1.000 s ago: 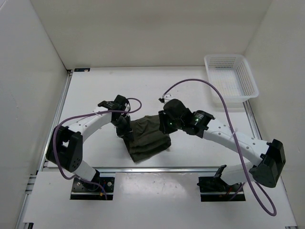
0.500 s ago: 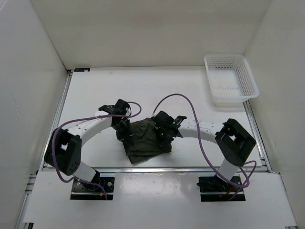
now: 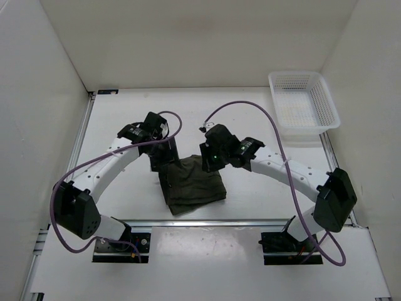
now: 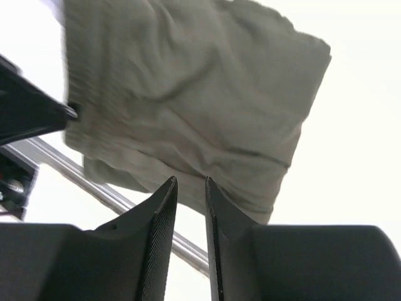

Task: Fold and stack the shorts
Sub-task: Fold the shorts

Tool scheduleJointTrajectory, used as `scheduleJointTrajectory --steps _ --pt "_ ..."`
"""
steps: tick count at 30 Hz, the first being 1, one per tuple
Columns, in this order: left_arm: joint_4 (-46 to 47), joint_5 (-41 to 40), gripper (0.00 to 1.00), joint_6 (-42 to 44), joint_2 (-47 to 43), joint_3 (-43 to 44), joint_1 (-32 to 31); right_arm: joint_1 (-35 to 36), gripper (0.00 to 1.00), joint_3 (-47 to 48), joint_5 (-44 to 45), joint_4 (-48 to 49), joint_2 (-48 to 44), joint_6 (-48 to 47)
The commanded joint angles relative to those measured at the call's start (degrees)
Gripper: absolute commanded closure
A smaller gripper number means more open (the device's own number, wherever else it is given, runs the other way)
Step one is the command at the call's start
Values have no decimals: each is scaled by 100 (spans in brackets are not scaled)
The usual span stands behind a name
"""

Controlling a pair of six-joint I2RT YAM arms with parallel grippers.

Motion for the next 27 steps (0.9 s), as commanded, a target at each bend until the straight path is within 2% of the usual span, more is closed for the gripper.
scheduleJointTrajectory --steps 1,3,4,5,7,16,20,21,23,24,26,27 --pt "89 -188 41 55 34 215 79 -162 70 225 102 -224 145 -168" --pt "257 -336 68 55 386 215 132 -224 76 295 23 -40 400 -239" --pt "345 -451 83 -6 491 215 236 -311 86 295 -38 39 479 -239" --pt "546 -591 90 -163 666 137 341 -373 90 295 -100 248 628 -186" --pt "749 -680 90 -217 826 84 447 -592 96 295 -275 478 786 -116" --pt "1023 -996 90 55 2012 -48 712 -892 100 480 -645 936 2289 -116" --pt "1023 -997 90 257 1864 162 764 -892 100 480 -646 936 2115 -54" --pt "875 -997 88 309 1776 250 764 -892 97 480 -593 936 2019 -54" --pt "629 -997 77 485 1486 644 764 -892 89 707 -313 594 1641 -54" --pt "479 -1066 56 555 1398 811 764 -892 83 778 -172 497 1475 -54" --pt "22 -1128 33 749 1082 1338 764 -892 75 997 284 102 982 -106" --pt "-118 -1181 21 802 968 1506 764 -892 57 1059 843 -56 807 -107"
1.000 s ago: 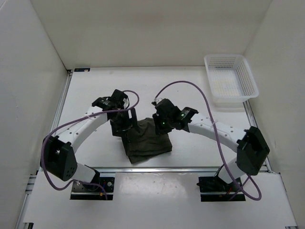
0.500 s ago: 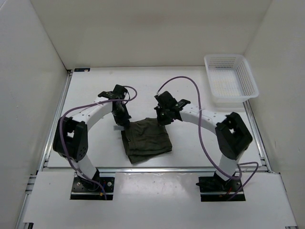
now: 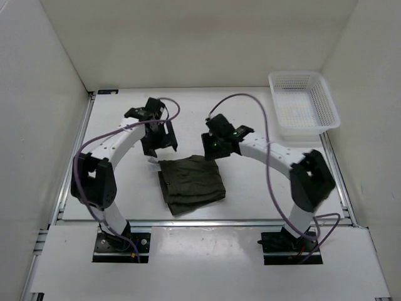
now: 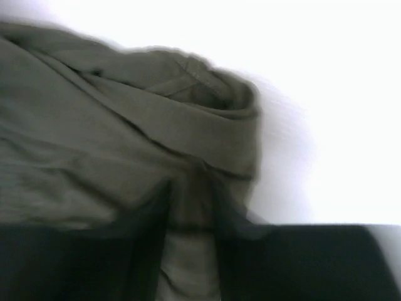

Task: Fold and stack the shorts
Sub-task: Fold the shorts

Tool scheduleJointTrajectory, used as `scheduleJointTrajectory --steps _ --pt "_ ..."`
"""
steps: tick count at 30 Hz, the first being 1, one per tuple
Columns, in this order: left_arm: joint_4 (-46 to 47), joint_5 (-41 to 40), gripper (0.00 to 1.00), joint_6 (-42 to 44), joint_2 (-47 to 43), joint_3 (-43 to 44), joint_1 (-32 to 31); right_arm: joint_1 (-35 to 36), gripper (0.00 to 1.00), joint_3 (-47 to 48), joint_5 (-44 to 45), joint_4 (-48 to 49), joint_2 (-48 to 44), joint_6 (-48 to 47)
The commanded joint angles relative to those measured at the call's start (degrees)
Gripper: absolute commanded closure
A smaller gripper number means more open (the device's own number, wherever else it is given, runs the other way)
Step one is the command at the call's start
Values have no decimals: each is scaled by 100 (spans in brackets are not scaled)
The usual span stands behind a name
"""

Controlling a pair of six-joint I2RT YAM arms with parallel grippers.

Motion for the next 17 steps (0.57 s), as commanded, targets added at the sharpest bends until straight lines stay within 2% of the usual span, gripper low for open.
scheduleJointTrajectory --steps 1,2,3,5,10,12,17 --pt "-556 -244 5 313 -967 953 113 -46 44 544 1208 -633 -1250 -48" --pt "-758 -296 0 408 -1229 1104 174 -46 30 605 1437 -723 -1454 -100" --pt "-821 -375 0 487 -1371 1227 175 -99 11 605 1692 -828 -1647 -100" --pt "-935 -471 0 567 -1757 1570 368 -292 0 466 2245 -1092 -2210 -48" --pt "-1120 -1113 0 620 -2522 1966 737 -932 0 26 2897 -1680 -3326 259" --pt "-989 -1411 0 551 -3014 1844 824 -1187 0 -332 3012 -1822 -3773 374" --pt "-523 -1492 0 409 -3929 1230 1027 -1575 5 -1046 3083 -1884 -4496 514"
